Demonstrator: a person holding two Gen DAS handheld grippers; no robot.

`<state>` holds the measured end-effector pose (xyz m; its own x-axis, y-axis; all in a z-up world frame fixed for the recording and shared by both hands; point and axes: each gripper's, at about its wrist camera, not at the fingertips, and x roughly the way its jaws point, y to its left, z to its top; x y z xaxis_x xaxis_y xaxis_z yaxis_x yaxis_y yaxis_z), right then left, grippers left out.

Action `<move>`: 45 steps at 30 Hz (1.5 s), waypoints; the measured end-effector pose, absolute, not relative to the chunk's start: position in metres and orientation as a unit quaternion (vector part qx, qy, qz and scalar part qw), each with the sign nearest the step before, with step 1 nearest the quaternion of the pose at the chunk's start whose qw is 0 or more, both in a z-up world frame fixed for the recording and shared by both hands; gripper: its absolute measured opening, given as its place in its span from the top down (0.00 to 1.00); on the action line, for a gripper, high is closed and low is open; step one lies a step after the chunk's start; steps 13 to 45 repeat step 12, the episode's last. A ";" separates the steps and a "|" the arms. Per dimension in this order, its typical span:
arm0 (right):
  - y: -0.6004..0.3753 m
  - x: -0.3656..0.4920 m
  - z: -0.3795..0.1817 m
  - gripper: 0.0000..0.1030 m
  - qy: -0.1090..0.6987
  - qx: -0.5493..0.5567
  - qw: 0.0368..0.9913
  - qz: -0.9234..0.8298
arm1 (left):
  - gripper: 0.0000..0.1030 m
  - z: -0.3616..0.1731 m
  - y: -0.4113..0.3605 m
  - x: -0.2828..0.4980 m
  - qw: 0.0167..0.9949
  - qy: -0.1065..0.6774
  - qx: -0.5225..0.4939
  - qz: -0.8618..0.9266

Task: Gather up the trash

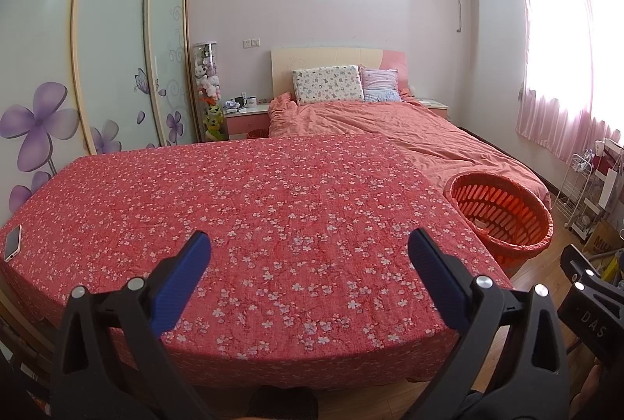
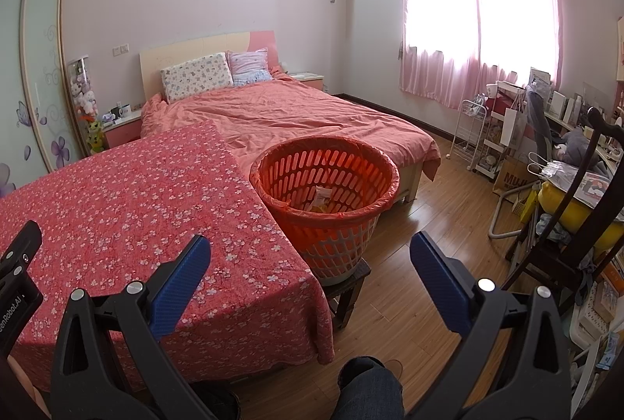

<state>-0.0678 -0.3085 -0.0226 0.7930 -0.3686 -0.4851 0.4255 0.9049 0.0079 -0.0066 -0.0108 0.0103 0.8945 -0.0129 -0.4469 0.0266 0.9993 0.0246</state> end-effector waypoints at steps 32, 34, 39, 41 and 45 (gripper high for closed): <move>-0.310 -0.066 -0.021 0.02 0.244 0.059 0.945 -0.210 | 0.04 0.009 -0.008 -0.007 0.973 0.228 0.016 -0.011; -0.310 -0.066 -0.021 0.02 0.244 0.059 0.945 -0.210 | 0.04 0.009 -0.008 -0.007 0.973 0.228 0.016 -0.011; -0.310 -0.066 -0.021 0.02 0.244 0.059 0.945 -0.210 | 0.04 0.009 -0.008 -0.007 0.973 0.228 0.016 -0.011; -0.310 -0.066 -0.021 0.02 0.244 0.059 0.945 -0.210 | 0.04 0.009 -0.008 -0.007 0.973 0.228 0.016 -0.011; -0.310 -0.066 -0.021 0.02 0.244 0.059 0.945 -0.210 | 0.04 0.009 -0.008 -0.007 0.973 0.228 0.016 -0.011</move>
